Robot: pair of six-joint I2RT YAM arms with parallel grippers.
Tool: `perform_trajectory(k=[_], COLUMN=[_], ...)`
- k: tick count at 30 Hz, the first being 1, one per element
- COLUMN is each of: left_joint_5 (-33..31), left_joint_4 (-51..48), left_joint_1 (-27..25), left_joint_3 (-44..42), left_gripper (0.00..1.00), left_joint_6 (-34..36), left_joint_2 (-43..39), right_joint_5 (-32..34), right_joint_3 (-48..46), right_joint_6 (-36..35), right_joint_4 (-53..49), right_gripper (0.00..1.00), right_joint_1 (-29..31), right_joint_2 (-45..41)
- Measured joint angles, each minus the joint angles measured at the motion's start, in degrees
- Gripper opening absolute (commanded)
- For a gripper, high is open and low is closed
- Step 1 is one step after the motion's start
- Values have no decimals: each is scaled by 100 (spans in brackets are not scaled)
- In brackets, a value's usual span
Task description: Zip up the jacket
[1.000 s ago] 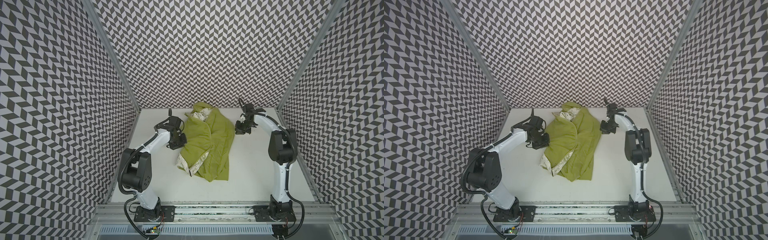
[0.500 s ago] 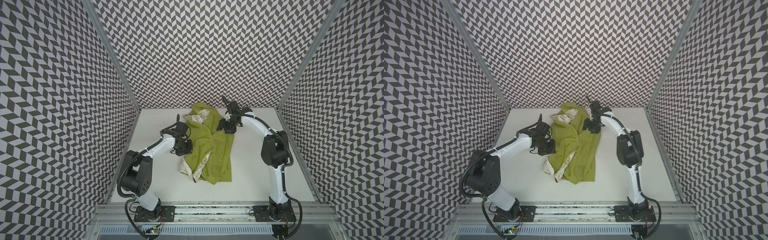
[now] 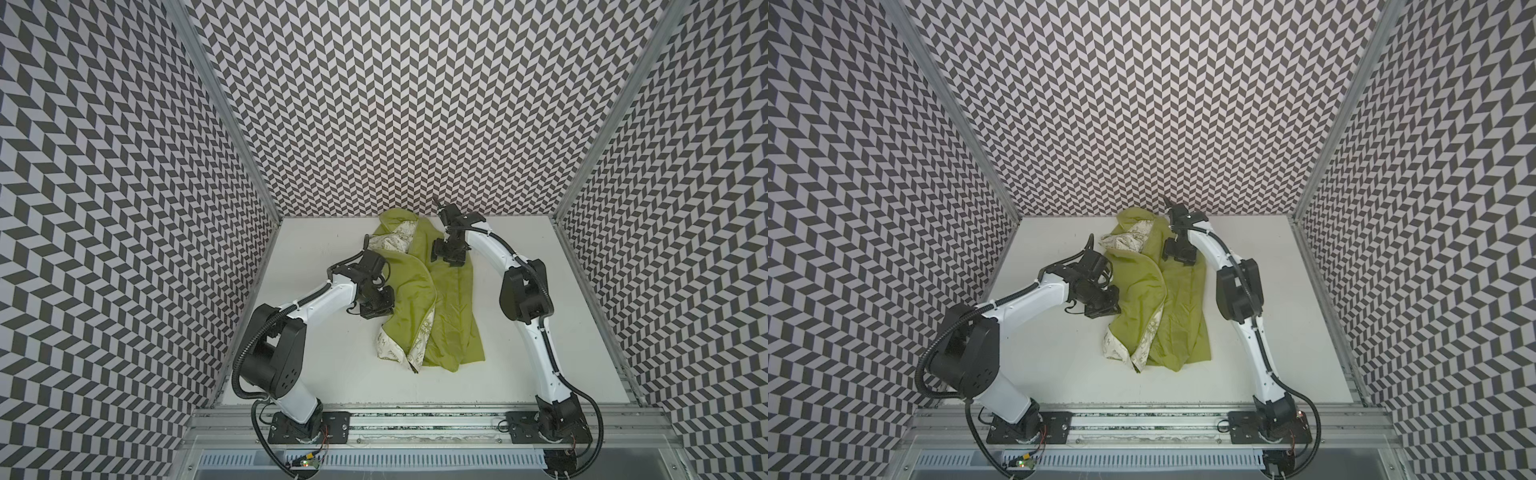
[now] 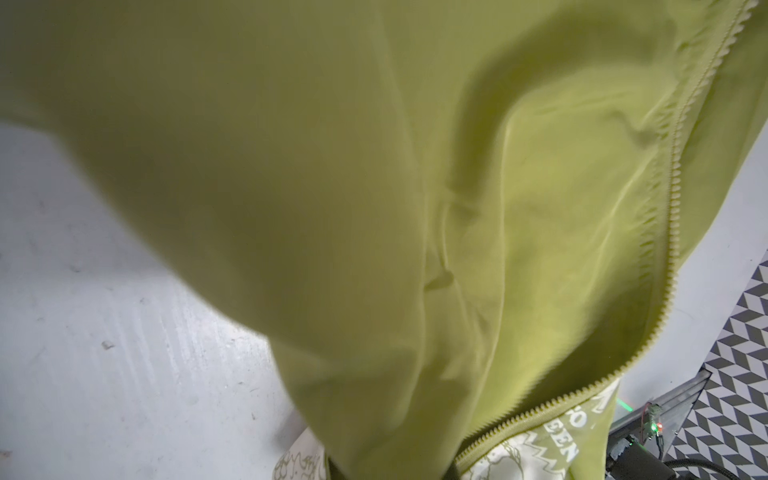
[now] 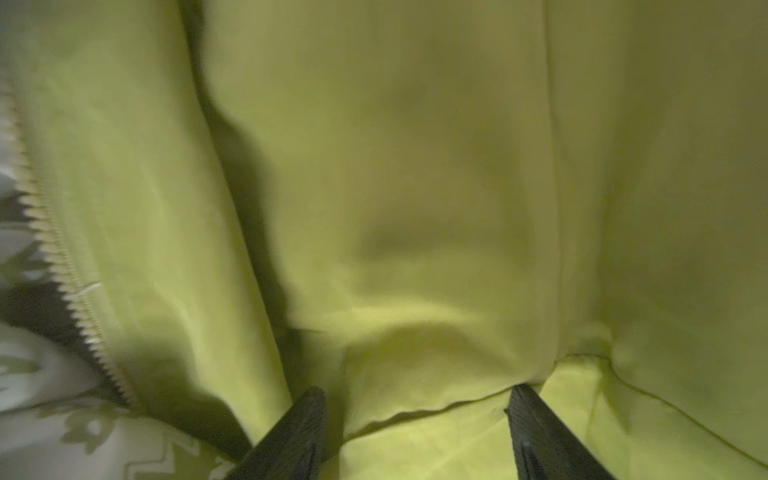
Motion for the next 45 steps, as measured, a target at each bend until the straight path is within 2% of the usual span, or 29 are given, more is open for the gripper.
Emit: perform_trajectory(k=[2,4,9,12,18,26,34,45], left_joint_5=[17,33,39,39,33,-7,-11,-33], left_joint_4=[26,46,66,63,35,13,13,13], left_joint_1=[0,0,92,249,881,1488,1650,1690], left_joint_3=[-2,-15,-44,-109,-140,-105,-105,-105], left_gripper=[0,0,0,0,0,0,0,0], left_joint_6=[-2,0,2,2,26,66,57,44], left_joint_2=[0,0,-4,-13,-13,-11,-13,-11], right_joint_5=[72,142,278,339,304,125,127,146], right_joint_3=[31,28,-181,-422,-1189,-1456,-1447,-1202], right_joint_6=[9,24,48,46,-20,-363,-608,-780], right_joint_4=[-46,-85,-35,122,413,479,372,236], right_gripper=[56,42,0,0,0,0,0,1], right_joint_1=[52,107,149,127,-111,-994,-1696,-2308], right_joint_2=[74,122,133,61,-549,-1292,-1311,-1320])
